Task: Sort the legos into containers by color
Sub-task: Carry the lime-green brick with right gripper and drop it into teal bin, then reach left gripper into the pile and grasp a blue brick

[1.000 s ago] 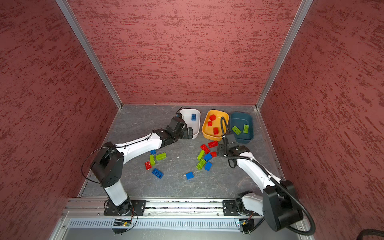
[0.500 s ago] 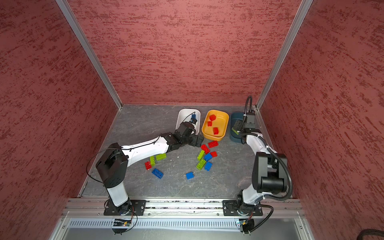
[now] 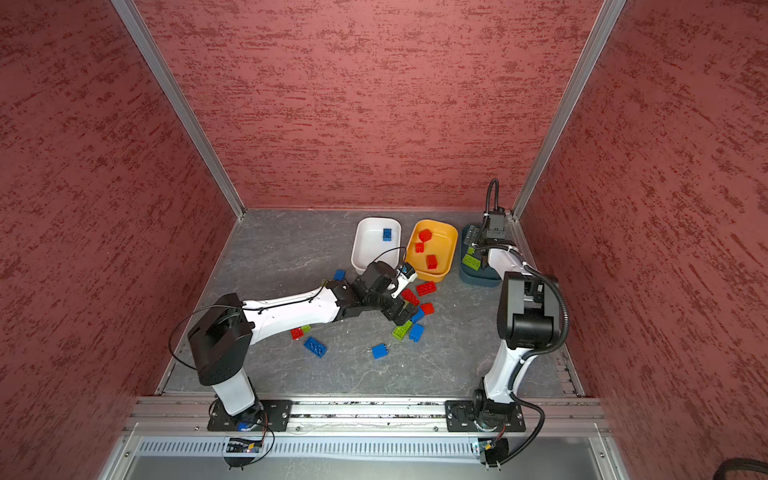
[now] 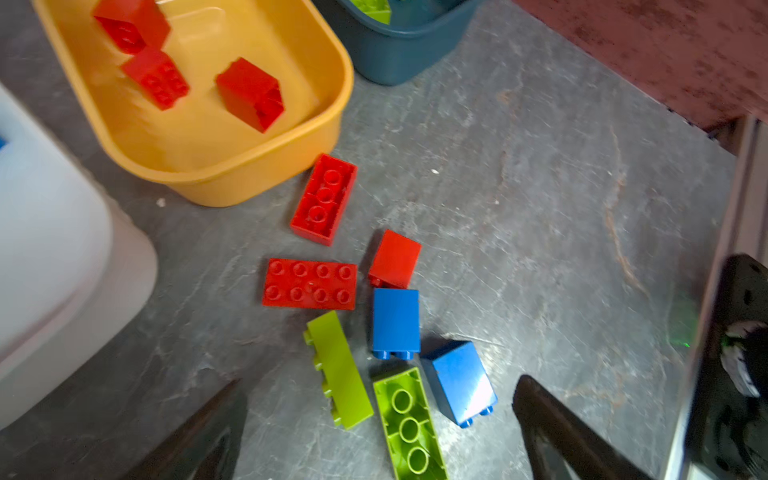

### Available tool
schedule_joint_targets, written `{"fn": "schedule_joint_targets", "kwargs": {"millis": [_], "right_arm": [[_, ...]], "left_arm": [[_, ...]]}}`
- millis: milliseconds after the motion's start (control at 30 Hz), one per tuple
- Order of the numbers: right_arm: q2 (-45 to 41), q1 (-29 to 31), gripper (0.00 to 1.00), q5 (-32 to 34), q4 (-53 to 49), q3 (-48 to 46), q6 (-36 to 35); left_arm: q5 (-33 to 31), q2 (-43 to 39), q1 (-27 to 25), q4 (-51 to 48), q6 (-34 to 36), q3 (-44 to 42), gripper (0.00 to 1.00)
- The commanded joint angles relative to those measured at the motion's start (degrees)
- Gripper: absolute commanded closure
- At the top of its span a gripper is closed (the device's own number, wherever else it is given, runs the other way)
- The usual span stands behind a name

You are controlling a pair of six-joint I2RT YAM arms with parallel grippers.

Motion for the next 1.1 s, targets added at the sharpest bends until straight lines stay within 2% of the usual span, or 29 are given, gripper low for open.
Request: {"fn": "schedule_joint_targets", "kwargs": {"millis": [0, 167, 200, 433, 633, 800, 900, 1067], "right_arm": [[-5.07, -0.24, 0.12, -3.82, 0.43, -2.37, 0.98], [-11.96, -0.19, 0.06, -5.97, -0.58, -7.01, 1.92], [-13.59, -0.18, 0.01, -6.26, -0.68, -8.27, 2.2], [-25.07, -0.19, 0.01, -8.84, -1.68, -16.57, 5.9], [-32.19, -0.1, 0.01, -14.56, -5.68, -22.57, 10.01], [-38.67, -0.1, 0.01, -15.0, -2.82, -28.85, 13.31], [-40.31, -0.09, 0.01, -13.57, -1.79, -30.2, 13.9], [-39.76, -0.11, 0.01, -12.79, -0.54, -30.21, 14.92]], "left_arm": [[8.83, -1.02, 0.12, -0.5, 5.16, -0.36, 0.01], [13.16, -1.8, -0.06, 2.69, 11.08, -2.51, 0.01], [13.57, -1.76, -0.03, 2.53, 12.54, -2.52, 0.01], [15.44, 0.42, 0.12, -5.69, 20.18, 0.94, 0.01], [16.86, 2.92, 0.32, -10.29, 23.91, 4.27, 0.0], [18.72, 4.23, 0.11, -11.37, 28.23, 5.57, 0.0], [17.74, 6.26, -0.64, -14.48, 32.05, 7.54, 0.0], [10.46, 10.41, -3.7, -16.13, 40.03, 9.96, 0.03]]}}
